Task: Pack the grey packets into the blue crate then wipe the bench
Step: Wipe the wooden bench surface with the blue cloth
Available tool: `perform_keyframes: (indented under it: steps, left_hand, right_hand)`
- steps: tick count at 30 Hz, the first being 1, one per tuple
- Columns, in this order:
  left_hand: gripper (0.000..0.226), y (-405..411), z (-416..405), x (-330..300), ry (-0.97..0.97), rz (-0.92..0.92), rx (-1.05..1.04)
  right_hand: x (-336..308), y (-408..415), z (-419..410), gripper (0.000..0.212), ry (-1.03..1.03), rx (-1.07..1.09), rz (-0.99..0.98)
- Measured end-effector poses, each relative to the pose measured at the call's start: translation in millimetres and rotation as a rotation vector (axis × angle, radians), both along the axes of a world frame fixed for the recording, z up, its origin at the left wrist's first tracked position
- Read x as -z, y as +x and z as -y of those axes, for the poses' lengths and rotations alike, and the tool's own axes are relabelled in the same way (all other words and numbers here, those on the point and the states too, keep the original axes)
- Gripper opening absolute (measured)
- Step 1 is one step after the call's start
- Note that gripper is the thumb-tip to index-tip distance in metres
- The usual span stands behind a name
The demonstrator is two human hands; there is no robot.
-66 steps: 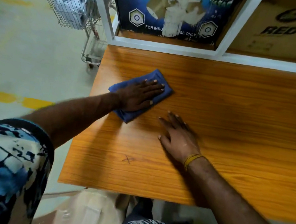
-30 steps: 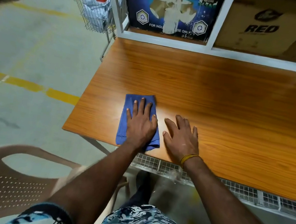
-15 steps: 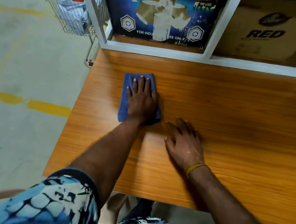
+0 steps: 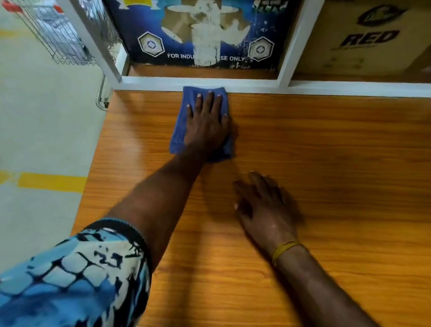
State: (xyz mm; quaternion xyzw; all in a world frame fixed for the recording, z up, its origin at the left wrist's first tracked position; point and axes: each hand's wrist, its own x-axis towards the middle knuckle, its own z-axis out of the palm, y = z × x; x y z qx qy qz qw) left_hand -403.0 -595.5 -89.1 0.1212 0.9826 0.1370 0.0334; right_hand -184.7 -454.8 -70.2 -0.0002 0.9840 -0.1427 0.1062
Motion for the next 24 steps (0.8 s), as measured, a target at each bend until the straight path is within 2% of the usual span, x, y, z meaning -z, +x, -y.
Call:
perform_keyframes:
  steps: [2,6,12,17,24]
  left_hand:
    - [0.062,-3,0,-1,-0.026,-0.014,0.11]
    - [0.068,-1,-2,-4,-0.05,-0.027,0.473]
    - [0.067,24,-2,-3,-0.114,-0.015,0.663]
    - [0.062,75,4,-4,-0.1,-0.045,0.716]
    - [0.058,158,2,1,-0.039,-0.07,0.562]
  right_hand:
    - [1,2,-3,0.053,0.004,-0.011,-0.021]
    - [2,5,-9,0.053,0.018,-0.028,-0.032]
    - [-2,22,-28,0.055,0.03,-0.043,-0.025]
    - [-6,30,-44,0.054,0.056,-0.116,0.016]
    - [-12,55,-70,0.054,0.032,-0.198,0.018]
